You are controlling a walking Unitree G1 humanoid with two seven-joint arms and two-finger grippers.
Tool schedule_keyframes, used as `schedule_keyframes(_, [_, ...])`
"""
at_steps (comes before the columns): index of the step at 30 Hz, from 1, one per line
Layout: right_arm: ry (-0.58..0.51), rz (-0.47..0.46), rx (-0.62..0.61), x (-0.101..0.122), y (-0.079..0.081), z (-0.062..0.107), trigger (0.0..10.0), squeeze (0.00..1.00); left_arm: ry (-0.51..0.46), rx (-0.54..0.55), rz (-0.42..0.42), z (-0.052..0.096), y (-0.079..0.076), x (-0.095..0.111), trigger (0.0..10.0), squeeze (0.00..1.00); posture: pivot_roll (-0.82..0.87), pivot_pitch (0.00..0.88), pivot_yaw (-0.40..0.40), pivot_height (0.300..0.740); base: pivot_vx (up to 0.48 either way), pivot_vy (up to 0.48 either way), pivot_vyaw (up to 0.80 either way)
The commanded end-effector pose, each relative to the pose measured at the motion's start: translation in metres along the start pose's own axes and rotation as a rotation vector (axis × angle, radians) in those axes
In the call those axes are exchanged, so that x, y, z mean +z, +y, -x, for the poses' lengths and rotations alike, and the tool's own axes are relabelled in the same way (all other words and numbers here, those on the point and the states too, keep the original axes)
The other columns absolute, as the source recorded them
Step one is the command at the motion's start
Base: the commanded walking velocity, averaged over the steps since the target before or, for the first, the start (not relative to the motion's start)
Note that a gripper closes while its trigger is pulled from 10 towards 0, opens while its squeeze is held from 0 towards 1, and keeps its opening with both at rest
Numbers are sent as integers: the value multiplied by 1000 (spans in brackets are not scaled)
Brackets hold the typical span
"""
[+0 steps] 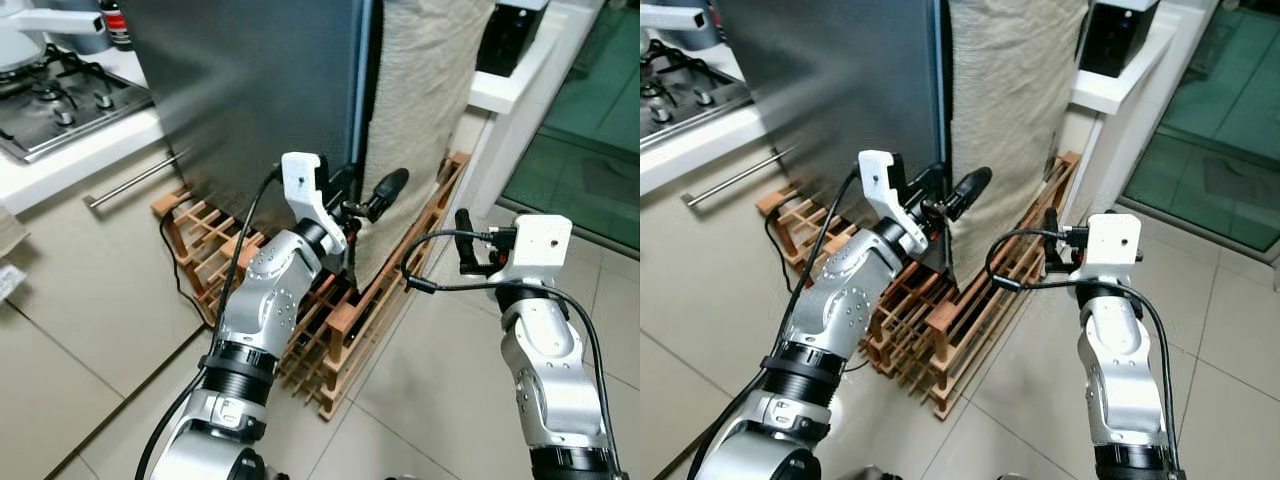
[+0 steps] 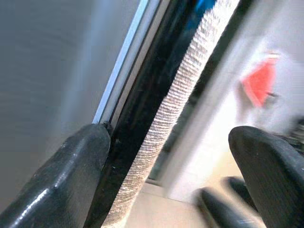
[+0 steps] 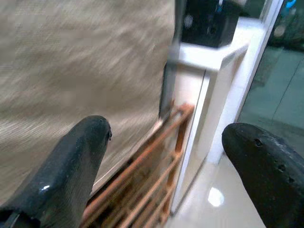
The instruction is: Restocking fridge
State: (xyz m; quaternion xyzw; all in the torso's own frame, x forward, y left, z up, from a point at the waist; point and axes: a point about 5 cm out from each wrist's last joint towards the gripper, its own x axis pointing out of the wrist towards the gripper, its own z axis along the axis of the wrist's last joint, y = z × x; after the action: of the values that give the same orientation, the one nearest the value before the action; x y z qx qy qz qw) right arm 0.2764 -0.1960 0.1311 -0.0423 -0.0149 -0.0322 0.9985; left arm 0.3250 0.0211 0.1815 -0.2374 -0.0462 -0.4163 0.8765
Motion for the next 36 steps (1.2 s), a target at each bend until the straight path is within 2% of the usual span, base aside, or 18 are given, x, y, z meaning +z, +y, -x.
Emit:
schedule_keyframes(1, [85,23,53,-14,-3,9,10000,239,-97,-296,98,-36,-63,14,10000,0,-210,3,57,740,0,0,0])
schedule_keyframes(3, [129,36,83,-22,-3,14,10000,239,-106,-320,122,-36,-65,15,10000,0,-210,3,57,740,0,0,0])
schedule_keyframes(6, [367,36,99,-72,-18,43,10000,220,-127,-381,141,-36,-73,18,10000,0,-220,7,52,740,0,0,0])
schedule_keyframes(7, [367,36,99,-72,-18,43,10000,220,-127,-381,141,-36,-73,18,10000,0,-220,7,52,740,0,0,0])
schedule_keyframes(8, [459,32,105,-89,-23,55,10000,220,-130,-398,146,-36,-75,19,10000,0,-223,7,54,740,0,0,0])
schedule_keyframes(11, [614,27,106,-113,-31,75,10000,227,-127,-414,156,-36,-77,19,10000,0,-226,7,61,740,0,0,0])
schedule_keyframes(12, [614,27,106,-113,-31,75,10000,227,-127,-414,156,-36,-77,19,10000,0,-226,7,61,740,0,0,0])
schedule_keyframes(15, [782,-64,163,-130,-30,90,10000,161,-121,-377,151,-35,-71,20,10000,0,-228,7,67,740,0,0,0])
schedule_keyframes(17, [782,-108,179,-130,-27,89,10000,157,-114,-341,132,-35,-66,21,10000,0,-227,6,71,740,0,0,0])
schedule_keyframes(18, [769,-172,196,-128,-23,85,10000,153,-102,-299,108,-34,-59,21,10000,0,-227,6,71,740,0,0,0])
schedule_keyframes(21, [706,-342,256,-116,-5,59,10000,125,-45,-93,-15,-28,-26,21,10000,0,-211,0,76,740,0,0,0])
schedule_keyframes(24, [689,-379,287,-111,2,51,10000,122,-20,-15,-65,-25,-15,21,10000,0,-208,0,76,740,0,0,0])
schedule_keyframes(26, [676,-446,384,-100,27,36,10000,122,95,187,-263,-13,12,15,10000,0,-182,0,64,740,0,0,0])
schedule_keyframes(27, [671,-460,425,-95,37,30,10000,122,144,273,-345,-7,24,13,10000,0,-173,0,59,740,0,0,0])
schedule_keyframes(28, [671,-460,425,-95,37,30,10000,122,144,273,-345,-7,24,13,10000,0,-173,0,59,740,0,0,0])
schedule_keyframes(30, [643,-470,480,-82,49,20,10000,122,205,429,-473,6,44,13,10000,0,-167,0,56,740,0,0,0])
schedule_keyframes(31, [614,-465,518,-72,54,13,10000,122,211,525,-500,16,56,17,10000,0,-163,0,53,740,0,0,0])
schedule_keyframes(36, [589,-427,566,-61,57,6,10000,122,174,621,-554,25,65,27,10000,0,-150,0,41,740,0,0,0])
